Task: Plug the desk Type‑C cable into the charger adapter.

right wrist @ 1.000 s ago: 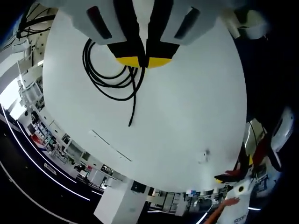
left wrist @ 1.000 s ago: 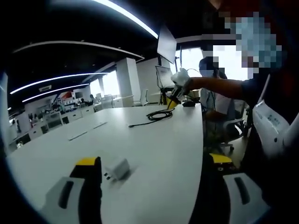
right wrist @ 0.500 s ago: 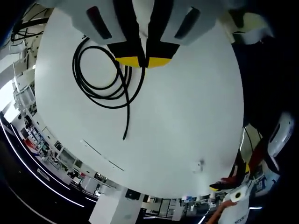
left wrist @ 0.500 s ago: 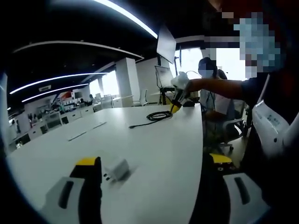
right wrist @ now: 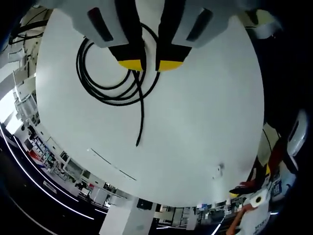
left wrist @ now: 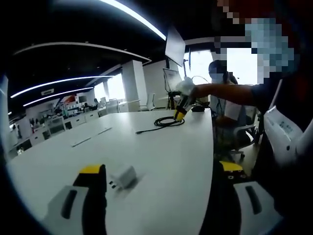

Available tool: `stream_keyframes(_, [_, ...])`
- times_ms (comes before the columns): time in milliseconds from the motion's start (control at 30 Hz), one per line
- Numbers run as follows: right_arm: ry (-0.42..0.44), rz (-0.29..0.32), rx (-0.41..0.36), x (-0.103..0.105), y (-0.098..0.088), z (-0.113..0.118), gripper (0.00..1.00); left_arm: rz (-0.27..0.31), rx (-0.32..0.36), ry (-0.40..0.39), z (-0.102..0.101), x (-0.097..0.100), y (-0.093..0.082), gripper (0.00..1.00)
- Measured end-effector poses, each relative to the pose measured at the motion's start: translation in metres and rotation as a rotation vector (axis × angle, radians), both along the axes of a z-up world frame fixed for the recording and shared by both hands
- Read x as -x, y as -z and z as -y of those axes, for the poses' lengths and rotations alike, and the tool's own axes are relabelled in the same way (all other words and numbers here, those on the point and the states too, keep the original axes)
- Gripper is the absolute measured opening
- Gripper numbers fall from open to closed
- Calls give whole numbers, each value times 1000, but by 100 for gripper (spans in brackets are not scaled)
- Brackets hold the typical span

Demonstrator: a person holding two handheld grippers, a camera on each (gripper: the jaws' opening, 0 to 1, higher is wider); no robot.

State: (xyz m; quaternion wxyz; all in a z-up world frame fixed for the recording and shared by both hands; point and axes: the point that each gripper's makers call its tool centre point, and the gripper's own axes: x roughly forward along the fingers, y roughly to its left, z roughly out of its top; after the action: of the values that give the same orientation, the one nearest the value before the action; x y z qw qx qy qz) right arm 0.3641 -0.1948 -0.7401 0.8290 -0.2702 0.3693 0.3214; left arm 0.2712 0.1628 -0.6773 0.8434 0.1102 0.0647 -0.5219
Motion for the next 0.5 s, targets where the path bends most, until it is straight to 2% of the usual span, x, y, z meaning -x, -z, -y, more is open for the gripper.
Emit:
stream_keyframes(233, [20, 34, -31, -21, -4, -8, 12, -4, 0, -8, -3, -1, 2, 94])
stream_keyframes(500, [12, 32, -31, -26, -1, -14, 18, -6, -1, -13, -4, -3, 4, 94])
